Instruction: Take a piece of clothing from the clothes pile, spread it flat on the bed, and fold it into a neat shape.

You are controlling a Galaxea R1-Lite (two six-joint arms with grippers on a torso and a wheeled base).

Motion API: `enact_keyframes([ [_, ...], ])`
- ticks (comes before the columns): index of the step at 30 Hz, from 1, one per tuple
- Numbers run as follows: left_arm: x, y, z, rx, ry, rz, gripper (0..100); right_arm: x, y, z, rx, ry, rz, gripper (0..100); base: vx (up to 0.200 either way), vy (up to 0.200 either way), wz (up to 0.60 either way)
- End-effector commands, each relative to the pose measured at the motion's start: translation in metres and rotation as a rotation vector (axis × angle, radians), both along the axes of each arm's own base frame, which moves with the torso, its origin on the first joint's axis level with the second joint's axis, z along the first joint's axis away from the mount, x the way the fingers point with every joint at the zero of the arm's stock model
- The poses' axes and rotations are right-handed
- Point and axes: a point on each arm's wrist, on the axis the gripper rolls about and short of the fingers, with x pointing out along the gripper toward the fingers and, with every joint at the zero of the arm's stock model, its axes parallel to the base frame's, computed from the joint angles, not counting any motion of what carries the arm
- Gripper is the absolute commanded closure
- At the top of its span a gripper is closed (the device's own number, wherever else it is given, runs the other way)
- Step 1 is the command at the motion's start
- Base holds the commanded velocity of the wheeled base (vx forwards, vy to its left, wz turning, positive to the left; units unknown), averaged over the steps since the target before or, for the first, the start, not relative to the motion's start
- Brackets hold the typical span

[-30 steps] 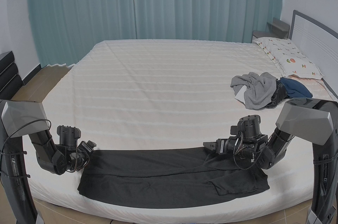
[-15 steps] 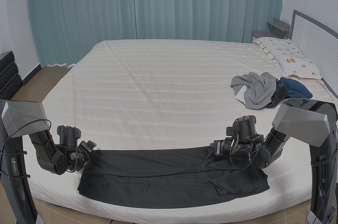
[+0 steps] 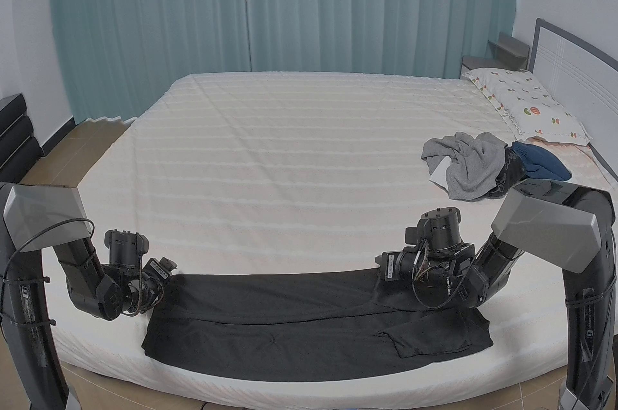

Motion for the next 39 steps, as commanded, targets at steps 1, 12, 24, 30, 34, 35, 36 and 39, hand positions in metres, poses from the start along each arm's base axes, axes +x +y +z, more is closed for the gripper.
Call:
enact_keyframes([
  [1,0.000,0.000,-0.001,0.000,0.003,0.000,0,0.001,0.003,-0.007,-0.003,-0.002,-0.001,100,0.000,0.000,0.00],
  [12,0.000,0.000,0.001,-0.005,-0.002,0.004,0,0.007,-0.006,0.027,0.111,-0.117,-0.098,0,0.000,0.000,0.00],
  [24,-0.029,0.001,0.030,-0.011,-0.062,0.007,0,-0.058,-0.087,0.076,0.531,0.131,-0.472,0,0.000,0.000,0.00],
  [30,-0.034,-0.001,0.031,-0.017,-0.065,-0.005,0,-0.107,-0.097,0.064,0.541,0.290,-0.496,0,-0.100,-0.033,0.00],
  [34,-0.034,-0.001,0.030,-0.027,-0.061,-0.017,0,-0.125,-0.097,0.057,0.514,0.341,-0.494,0,0.000,-0.050,0.00],
  [35,-0.035,-0.001,0.030,-0.034,-0.060,-0.023,0,-0.127,-0.095,0.056,0.507,0.345,-0.486,0,0.000,0.000,0.00],
  [36,-0.035,-0.002,0.029,-0.038,-0.056,-0.027,0,-0.129,-0.093,0.056,0.503,0.351,-0.478,0,0.000,0.000,0.00],
  [39,-0.034,-0.002,0.027,-0.047,-0.052,-0.036,0,-0.137,-0.093,0.054,0.491,0.368,-0.474,0,0.000,0.000,0.00],
])
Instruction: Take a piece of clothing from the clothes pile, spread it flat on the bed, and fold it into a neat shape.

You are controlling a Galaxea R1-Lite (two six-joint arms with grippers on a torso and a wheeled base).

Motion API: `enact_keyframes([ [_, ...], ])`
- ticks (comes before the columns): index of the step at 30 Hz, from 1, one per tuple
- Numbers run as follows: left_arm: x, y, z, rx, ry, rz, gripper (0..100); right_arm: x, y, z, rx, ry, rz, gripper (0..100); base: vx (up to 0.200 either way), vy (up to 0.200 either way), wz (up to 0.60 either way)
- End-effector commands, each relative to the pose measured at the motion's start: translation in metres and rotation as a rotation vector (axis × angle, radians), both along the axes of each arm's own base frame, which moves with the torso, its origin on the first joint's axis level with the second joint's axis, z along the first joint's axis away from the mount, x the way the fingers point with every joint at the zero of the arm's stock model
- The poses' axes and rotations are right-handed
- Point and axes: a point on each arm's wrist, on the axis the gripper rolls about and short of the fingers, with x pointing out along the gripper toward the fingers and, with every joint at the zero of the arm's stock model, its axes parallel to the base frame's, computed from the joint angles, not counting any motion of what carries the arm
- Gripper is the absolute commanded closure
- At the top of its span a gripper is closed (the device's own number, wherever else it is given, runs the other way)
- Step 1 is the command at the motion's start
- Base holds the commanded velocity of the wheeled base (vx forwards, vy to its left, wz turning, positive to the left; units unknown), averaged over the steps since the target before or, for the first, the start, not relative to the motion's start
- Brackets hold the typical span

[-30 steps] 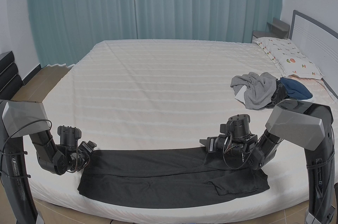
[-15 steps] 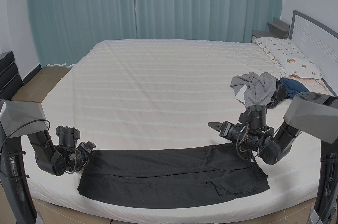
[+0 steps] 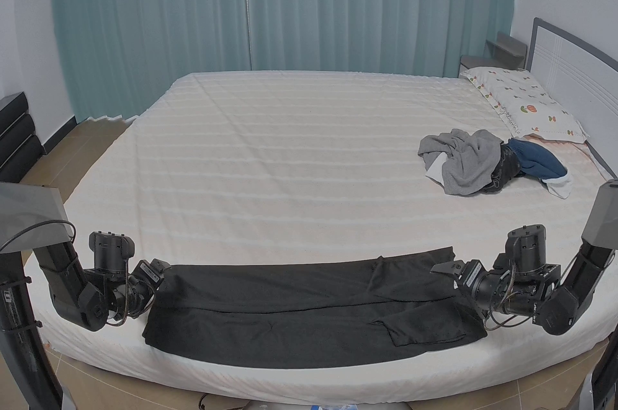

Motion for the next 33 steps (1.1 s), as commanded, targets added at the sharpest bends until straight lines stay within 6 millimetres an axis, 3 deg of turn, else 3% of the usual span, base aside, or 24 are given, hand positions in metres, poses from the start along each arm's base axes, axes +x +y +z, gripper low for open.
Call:
enact_keyframes([
  [1,-0.001,0.000,0.002,-0.008,-0.007,-0.008,0,-0.018,-0.002,0.004,0.001,0.014,0.017,0,0.000,0.000,0.00],
  [7,-0.001,0.000,0.001,-0.012,-0.004,-0.012,0,-0.018,-0.010,-0.001,-0.010,0.039,-0.014,0,0.000,0.000,0.00],
  [14,-0.001,0.001,0.005,-0.012,-0.017,-0.007,0,-0.023,-0.007,-0.024,-0.049,0.134,0.051,0,0.000,0.000,0.00],
  [23,-0.002,0.000,0.004,-0.011,-0.012,-0.012,0,-0.017,-0.005,-0.038,-0.066,0.132,0.065,0,0.000,0.000,0.00],
  [24,-0.002,0.000,0.004,-0.011,-0.012,-0.012,0,-0.017,-0.005,-0.039,-0.068,0.133,0.066,100,0.000,0.000,0.00],
  [28,-0.002,0.000,0.004,-0.011,-0.013,-0.012,0,-0.018,-0.007,-0.049,-0.119,0.139,0.065,100,0.000,0.000,0.00],
  [33,-0.002,0.000,0.003,-0.010,-0.010,-0.013,0,-0.026,-0.009,-0.047,-0.165,0.137,0.059,100,0.000,0.000,0.00],
])
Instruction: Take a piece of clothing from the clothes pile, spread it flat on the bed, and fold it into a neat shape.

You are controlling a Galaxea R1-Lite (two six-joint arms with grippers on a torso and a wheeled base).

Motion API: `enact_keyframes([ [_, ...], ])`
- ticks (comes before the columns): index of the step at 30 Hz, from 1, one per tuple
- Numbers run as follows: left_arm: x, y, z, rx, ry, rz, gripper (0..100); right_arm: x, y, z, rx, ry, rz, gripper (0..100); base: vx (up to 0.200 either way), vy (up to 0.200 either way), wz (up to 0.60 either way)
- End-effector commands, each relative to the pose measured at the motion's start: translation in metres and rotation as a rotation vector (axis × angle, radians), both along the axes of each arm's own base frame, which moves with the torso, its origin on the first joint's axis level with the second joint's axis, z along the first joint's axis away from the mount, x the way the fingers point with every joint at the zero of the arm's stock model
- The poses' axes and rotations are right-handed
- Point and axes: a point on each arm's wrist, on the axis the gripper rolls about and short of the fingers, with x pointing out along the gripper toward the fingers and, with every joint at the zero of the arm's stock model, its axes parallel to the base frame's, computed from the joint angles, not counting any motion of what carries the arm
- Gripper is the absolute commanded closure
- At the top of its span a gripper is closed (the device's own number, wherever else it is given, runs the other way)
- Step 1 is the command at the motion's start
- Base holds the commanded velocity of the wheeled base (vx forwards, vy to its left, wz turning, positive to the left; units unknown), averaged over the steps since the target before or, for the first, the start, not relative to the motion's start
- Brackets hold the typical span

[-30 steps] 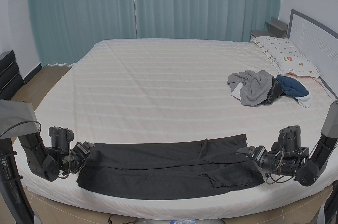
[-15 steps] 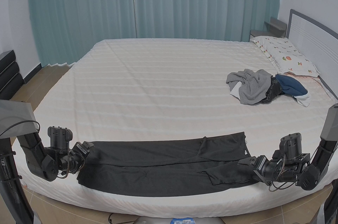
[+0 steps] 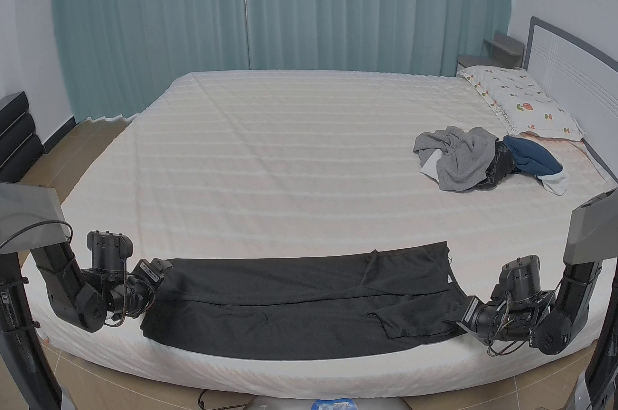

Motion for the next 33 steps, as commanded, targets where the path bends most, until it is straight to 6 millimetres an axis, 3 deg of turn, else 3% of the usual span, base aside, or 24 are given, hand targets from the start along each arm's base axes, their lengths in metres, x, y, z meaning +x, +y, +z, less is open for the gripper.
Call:
enact_keyframes([
  [1,0.000,0.000,-0.001,0.000,0.003,0.000,0,-0.007,-0.002,-0.004,-0.028,0.024,0.005,100,0.000,0.000,0.00],
  [8,0.000,0.000,-0.001,0.002,0.001,-0.001,0,-0.008,-0.004,-0.003,-0.037,0.024,0.005,100,0.000,0.000,0.00],
  [9,0.000,0.000,-0.001,0.001,0.001,-0.002,0,-0.008,-0.004,-0.003,-0.044,0.021,0.001,0,0.000,0.000,0.00],
  [16,0.002,0.002,0.008,0.002,-0.026,-0.004,0,-0.007,-0.006,0.005,-0.029,-0.024,-0.003,0,0.000,0.000,0.00],
  [17,0.000,0.003,0.019,-0.024,-0.062,-0.031,0,-0.004,-0.013,0.016,-0.005,-0.080,-0.035,0,0.000,0.000,0.00],
  [20,-0.001,0.008,0.036,-0.071,-0.105,-0.110,0,0.003,-0.028,0.024,0.041,-0.113,-0.071,0,0.000,0.000,0.00],
  [24,-0.002,0.013,0.035,0.023,-0.047,-0.223,0,0.005,-0.044,0.024,0.091,-0.109,-0.088,0,0.000,0.000,0.00],
  [31,0.024,0.020,0.043,0.132,0.056,-0.328,0,0.013,-0.066,0.024,0.169,-0.116,-0.108,0,0.000,0.000,0.00],
  [33,0.030,0.019,0.038,0.155,0.073,-0.368,0,0.014,-0.068,0.023,0.181,-0.111,-0.103,0,0.000,0.000,0.00],
])
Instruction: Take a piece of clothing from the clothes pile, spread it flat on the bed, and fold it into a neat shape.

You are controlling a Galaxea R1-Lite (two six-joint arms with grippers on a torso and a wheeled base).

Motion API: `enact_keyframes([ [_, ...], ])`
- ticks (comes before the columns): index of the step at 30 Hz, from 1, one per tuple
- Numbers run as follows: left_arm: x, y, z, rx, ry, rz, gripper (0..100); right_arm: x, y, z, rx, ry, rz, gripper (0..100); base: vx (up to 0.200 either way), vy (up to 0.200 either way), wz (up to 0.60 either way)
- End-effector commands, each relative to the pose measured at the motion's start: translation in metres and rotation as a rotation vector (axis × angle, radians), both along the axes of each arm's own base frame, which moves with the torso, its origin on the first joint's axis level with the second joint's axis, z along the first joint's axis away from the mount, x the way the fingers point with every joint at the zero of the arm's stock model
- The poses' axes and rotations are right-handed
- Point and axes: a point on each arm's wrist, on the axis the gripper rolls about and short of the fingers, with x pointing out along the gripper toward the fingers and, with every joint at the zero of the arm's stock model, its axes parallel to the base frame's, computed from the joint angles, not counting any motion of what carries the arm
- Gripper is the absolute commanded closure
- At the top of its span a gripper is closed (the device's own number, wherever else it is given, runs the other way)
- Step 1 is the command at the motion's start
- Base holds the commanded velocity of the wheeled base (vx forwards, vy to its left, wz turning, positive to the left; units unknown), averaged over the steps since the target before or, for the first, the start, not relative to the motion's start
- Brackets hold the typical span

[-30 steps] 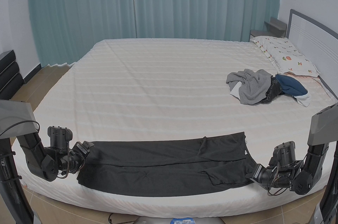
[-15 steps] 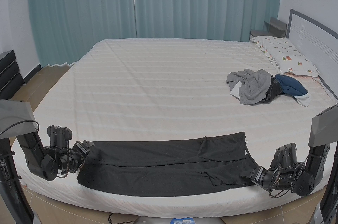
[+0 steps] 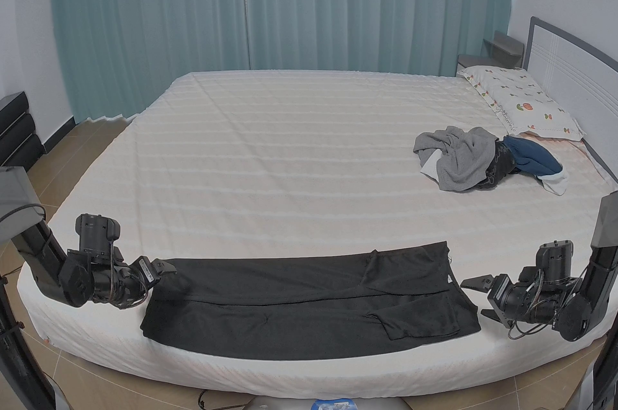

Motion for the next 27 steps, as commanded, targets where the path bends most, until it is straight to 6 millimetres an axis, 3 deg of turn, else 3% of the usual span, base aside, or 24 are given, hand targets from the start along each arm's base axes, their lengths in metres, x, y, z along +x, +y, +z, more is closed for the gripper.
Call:
enact_keyframes([
  [1,0.026,0.004,0.006,0.058,-0.034,-0.073,0,0.005,-0.017,0.000,0.042,-0.009,-0.027,0,0.000,0.000,0.00],
  [6,0.042,0.004,-0.014,0.106,-0.012,-0.135,0,0.005,-0.019,-0.002,0.061,0.002,-0.015,0,0.000,0.000,0.00],
  [16,0.042,0.000,-0.043,0.165,0.001,-0.217,0,0.003,-0.017,-0.004,0.061,-0.006,-0.006,0,0.000,0.000,0.00],
  [27,0.031,-0.002,-0.051,0.196,0.004,-0.264,0,0.004,-0.015,-0.006,0.062,-0.001,0.002,0,0.000,0.000,0.00],
])
